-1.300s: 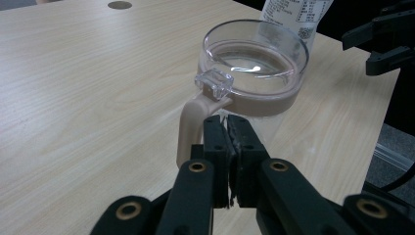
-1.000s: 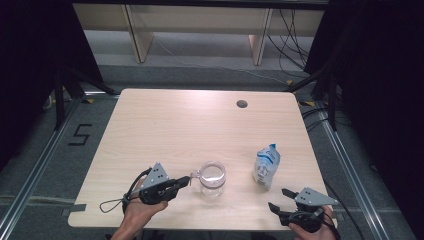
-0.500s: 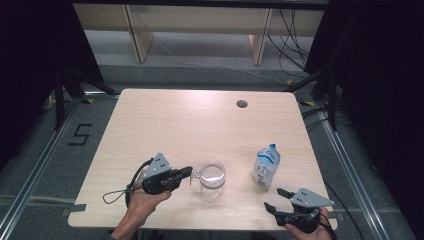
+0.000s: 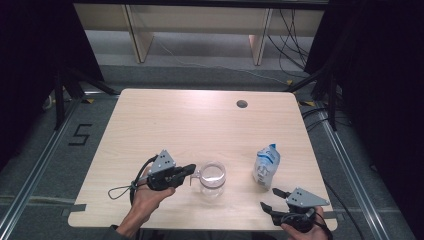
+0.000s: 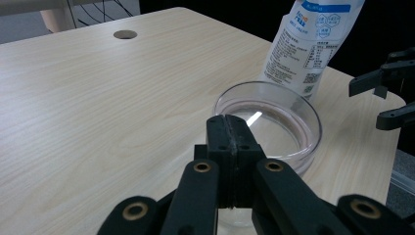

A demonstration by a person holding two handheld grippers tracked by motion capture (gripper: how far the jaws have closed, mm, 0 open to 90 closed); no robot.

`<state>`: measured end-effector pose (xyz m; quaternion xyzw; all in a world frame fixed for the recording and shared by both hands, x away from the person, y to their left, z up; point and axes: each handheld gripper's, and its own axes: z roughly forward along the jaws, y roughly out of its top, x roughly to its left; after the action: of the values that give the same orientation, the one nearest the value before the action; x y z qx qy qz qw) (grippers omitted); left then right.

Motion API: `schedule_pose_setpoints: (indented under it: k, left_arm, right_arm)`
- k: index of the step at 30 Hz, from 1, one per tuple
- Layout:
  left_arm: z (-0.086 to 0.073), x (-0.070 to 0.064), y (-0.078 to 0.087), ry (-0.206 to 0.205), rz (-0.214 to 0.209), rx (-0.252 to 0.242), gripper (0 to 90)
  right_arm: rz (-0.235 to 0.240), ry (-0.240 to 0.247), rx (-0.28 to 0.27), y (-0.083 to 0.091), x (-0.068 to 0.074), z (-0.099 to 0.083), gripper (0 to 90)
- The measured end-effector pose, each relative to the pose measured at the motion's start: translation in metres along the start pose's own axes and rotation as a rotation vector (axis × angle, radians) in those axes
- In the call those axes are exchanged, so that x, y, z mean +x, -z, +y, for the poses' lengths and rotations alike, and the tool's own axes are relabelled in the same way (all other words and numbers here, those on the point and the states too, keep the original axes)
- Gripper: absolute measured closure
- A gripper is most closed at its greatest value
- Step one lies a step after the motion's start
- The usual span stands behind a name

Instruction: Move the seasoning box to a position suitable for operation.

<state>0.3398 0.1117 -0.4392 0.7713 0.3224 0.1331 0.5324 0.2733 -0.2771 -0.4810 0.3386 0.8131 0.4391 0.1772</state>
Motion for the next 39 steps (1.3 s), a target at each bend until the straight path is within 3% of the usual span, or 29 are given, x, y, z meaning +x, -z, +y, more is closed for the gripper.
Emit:
schedule_pose_setpoints:
  k: [4,7,8,13,17,21,22,23,24,25,29,30,36,39]
  left_arm:
    - [0.0,-0.001,-0.003,-0.013,-0.008,0.003,89.3]
    - [0.001,-0.001,-0.003,-0.02,-0.004,0.012,89.4]
    - [0.001,-0.001,-0.003,-0.022,-0.004,0.015,89.4]
    - [0.0,-0.002,-0.005,-0.018,-0.007,0.016,89.4]
    - [0.0,-0.002,-0.006,-0.022,-0.011,0.019,89.3]
    - [0.0,-0.002,-0.006,-0.026,-0.006,0.024,89.3]
    - [0.0,-0.002,-0.006,-0.025,-0.007,0.023,89.3]
    - [0.0,-0.002,-0.006,-0.023,-0.006,0.021,89.3]
    - [0.0,-0.002,-0.006,-0.024,-0.005,0.021,89.3]
    - [0.0,-0.002,-0.006,-0.022,-0.005,0.021,89.3]
    - [0.0,-0.002,-0.007,-0.029,-0.014,0.02,89.3]
    - [-0.001,-0.002,-0.007,-0.028,-0.006,0.024,89.3]
    - [-0.001,-0.001,-0.007,-0.028,-0.002,0.029,89.3]
    - [-0.002,0.0,-0.007,-0.027,0.001,0.026,89.3]
  right_arm:
    - [-0.012,0.018,-0.013,-0.003,0.002,0.002,37.1]
    - [-0.016,-0.006,-0.001,-0.003,0.006,0.003,37.5]
    - [-0.015,0.026,-0.008,-0.004,0.004,0.003,37.5]
    - [-0.011,0.047,-0.009,-0.007,0.006,0.005,38.0]
    - [0.017,0.025,0.001,-0.01,0.009,0.007,38.7]
    - [0.009,0.045,-0.008,-0.013,0.01,0.008,39.6]
    - [0.029,0.026,-0.002,-0.014,0.011,0.009,39.8]
    - [0.01,0.052,-0.007,-0.014,0.01,0.009,40.0]
    - [0.009,0.03,-0.004,-0.014,0.013,0.009,40.2]
    - [0.014,0.051,-0.009,-0.016,0.012,0.01,40.3]
    - [0.04,0.047,0.0,-0.019,0.013,0.011,41.1]
    - [0.024,0.059,-0.005,-0.019,0.014,0.012,41.5]
    - [0.031,0.08,-0.008,-0.024,0.016,0.014,43.6]
    - [0.04,0.061,0.003,-0.025,0.017,0.015,45.2]
